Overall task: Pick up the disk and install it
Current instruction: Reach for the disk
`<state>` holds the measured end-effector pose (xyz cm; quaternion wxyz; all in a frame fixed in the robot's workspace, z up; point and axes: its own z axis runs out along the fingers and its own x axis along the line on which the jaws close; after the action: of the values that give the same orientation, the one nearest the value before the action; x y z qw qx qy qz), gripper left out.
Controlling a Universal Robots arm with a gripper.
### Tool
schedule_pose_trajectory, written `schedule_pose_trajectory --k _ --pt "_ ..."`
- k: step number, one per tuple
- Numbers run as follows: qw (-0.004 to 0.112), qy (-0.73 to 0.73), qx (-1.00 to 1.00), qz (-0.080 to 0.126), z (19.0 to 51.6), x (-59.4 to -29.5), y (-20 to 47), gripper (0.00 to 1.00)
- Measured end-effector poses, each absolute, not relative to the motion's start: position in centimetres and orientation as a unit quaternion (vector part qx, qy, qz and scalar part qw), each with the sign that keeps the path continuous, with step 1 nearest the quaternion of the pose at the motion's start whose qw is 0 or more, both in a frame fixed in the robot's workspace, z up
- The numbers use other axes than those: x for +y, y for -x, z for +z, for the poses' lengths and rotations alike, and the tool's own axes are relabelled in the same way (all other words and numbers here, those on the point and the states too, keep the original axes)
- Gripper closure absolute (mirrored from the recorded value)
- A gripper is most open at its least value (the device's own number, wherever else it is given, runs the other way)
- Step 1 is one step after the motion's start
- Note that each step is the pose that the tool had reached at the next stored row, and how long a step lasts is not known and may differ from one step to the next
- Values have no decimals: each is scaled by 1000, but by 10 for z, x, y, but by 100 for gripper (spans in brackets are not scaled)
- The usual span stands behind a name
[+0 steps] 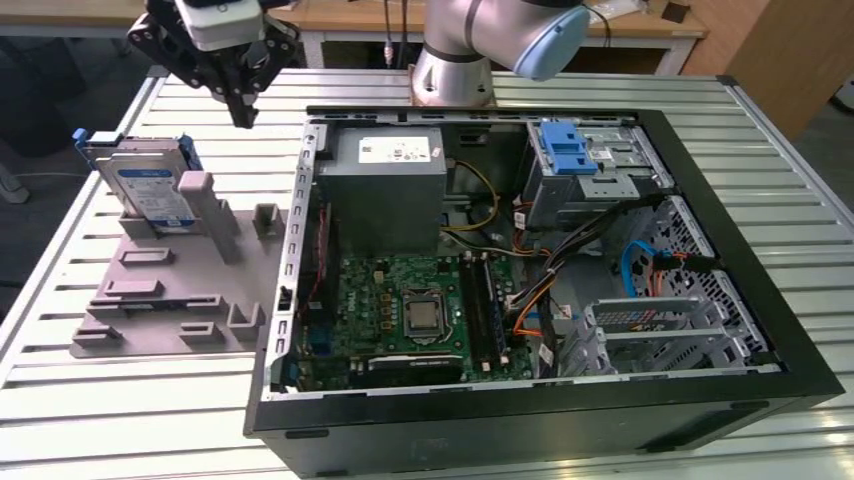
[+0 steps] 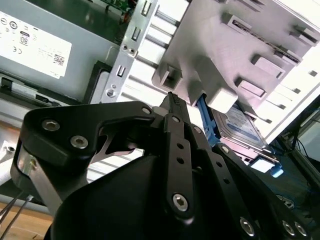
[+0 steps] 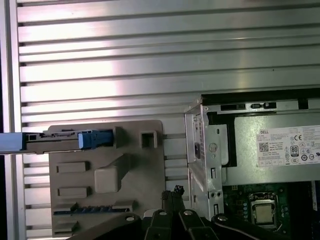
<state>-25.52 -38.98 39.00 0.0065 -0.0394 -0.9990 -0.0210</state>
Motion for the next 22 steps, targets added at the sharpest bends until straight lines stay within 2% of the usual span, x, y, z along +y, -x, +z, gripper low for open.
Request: schedule_pose_trajectory --k 5,22 --pt "11 40 -999 -21 388 -387 270 89" --pt "12 40 -999 -21 384 -379 323 89"
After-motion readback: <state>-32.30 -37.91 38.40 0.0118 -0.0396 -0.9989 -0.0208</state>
